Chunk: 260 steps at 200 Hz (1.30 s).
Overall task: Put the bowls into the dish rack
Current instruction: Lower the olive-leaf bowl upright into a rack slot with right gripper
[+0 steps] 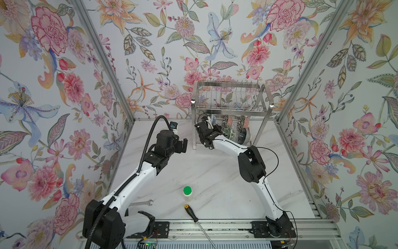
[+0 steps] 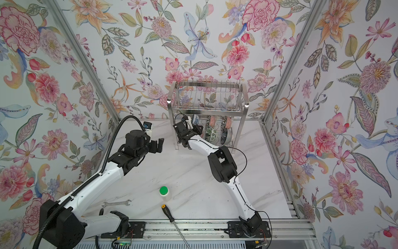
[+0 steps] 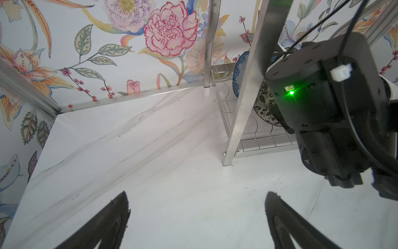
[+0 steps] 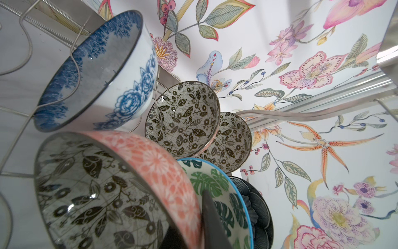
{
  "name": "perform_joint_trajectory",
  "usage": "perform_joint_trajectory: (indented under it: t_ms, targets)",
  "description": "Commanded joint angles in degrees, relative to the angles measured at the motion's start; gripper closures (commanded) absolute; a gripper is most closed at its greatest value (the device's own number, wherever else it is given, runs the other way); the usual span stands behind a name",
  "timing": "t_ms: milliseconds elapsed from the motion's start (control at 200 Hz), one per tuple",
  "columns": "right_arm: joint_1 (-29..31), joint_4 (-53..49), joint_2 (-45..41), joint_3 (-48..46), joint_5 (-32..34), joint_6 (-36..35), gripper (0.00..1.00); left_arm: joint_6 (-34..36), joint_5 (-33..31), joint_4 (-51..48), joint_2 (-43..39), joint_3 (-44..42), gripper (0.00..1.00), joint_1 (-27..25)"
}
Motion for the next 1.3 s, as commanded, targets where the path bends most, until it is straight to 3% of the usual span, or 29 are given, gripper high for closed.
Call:
perform_joint_trajectory:
  t_ms: [0,275,656,1296]
  targets:
    - [0.8,3.1,0.9,-1.0,2.1,-0.5,1.0,0.3,1.0,-1.0,-1.3,-1.0,0.01,0.7]
    - [1.5,7.8,-0.4,-5.5,1.4,-0.1,1.0,0.3,1.0,-1.0,-1.9,-1.4,0.01,0.7]
    - [2.0,8.5,-1.0,-7.0,-0.3,1.3,0.92,0.1,1.0,-1.3,-2.7,-1.4,0.01,0.7]
    - [3.2,14.5,-2.1,-9.6,-1.4,-2.4,0.78,-0.1,1.1,-1.3,-2.9,-1.4,0.01,0.8]
